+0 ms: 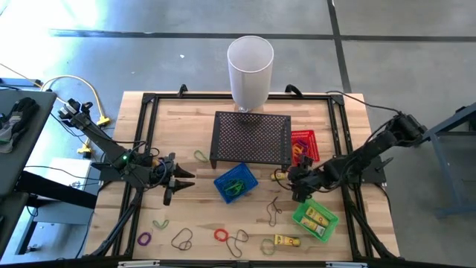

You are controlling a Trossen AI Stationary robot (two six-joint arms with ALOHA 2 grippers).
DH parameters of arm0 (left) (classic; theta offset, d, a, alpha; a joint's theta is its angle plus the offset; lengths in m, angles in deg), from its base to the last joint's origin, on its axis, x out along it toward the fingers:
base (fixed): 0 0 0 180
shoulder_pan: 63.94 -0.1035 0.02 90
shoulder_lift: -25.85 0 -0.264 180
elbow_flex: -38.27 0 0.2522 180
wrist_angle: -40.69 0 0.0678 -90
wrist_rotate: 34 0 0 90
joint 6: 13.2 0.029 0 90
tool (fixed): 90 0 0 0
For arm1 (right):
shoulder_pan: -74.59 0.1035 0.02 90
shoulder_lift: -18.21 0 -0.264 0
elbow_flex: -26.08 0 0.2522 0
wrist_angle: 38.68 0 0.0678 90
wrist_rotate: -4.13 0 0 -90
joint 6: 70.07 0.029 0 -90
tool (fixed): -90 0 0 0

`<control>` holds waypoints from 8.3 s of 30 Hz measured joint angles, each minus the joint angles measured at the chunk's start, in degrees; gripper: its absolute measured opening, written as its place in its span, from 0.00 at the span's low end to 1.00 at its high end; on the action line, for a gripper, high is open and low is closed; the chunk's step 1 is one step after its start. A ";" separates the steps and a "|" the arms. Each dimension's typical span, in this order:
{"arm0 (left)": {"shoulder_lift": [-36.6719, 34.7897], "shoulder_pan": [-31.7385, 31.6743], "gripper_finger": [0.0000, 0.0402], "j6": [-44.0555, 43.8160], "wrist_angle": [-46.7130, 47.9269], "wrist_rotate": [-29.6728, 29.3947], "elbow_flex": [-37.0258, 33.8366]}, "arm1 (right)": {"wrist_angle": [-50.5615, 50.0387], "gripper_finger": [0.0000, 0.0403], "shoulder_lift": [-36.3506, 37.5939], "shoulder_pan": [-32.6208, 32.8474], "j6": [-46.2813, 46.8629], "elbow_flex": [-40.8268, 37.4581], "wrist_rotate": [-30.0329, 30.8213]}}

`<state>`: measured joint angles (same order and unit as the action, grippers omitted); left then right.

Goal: Pick & Place Office Desk Supplies
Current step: Put the yellow crayon box into the green bin, then put the violet rubber band into the blue bin

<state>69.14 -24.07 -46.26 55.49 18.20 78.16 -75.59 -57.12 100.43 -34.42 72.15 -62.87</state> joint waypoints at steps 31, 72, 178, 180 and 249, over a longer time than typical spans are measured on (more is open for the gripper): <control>0.00 0.00 0.33 0.00 0.00 0.00 0.00 | 7.43 0.56 -0.90 -9.15 -17.70 -4.31 -13.00; 0.78 -0.01 0.33 0.09 2.08 -4.63 0.00 | 0.46 0.12 3.43 -2.56 -9.25 6.22 -23.56; 8.42 2.10 0.33 2.59 1.68 16.83 -0.07 | 3.19 0.20 -18.64 4.46 -2.03 16.59 -10.44; 8.71 2.10 0.33 1.67 1.57 16.83 -0.07 | 1.72 0.20 -18.64 4.48 -2.75 16.59 -8.80; 8.73 2.29 0.33 -4.48 -1.16 16.57 -0.07 | 4.19 0.01 -23.17 0.79 -16.34 19.37 -18.09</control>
<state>77.87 -21.77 -50.74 54.34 34.77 78.10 -71.40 -80.29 101.23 -50.76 91.52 -80.96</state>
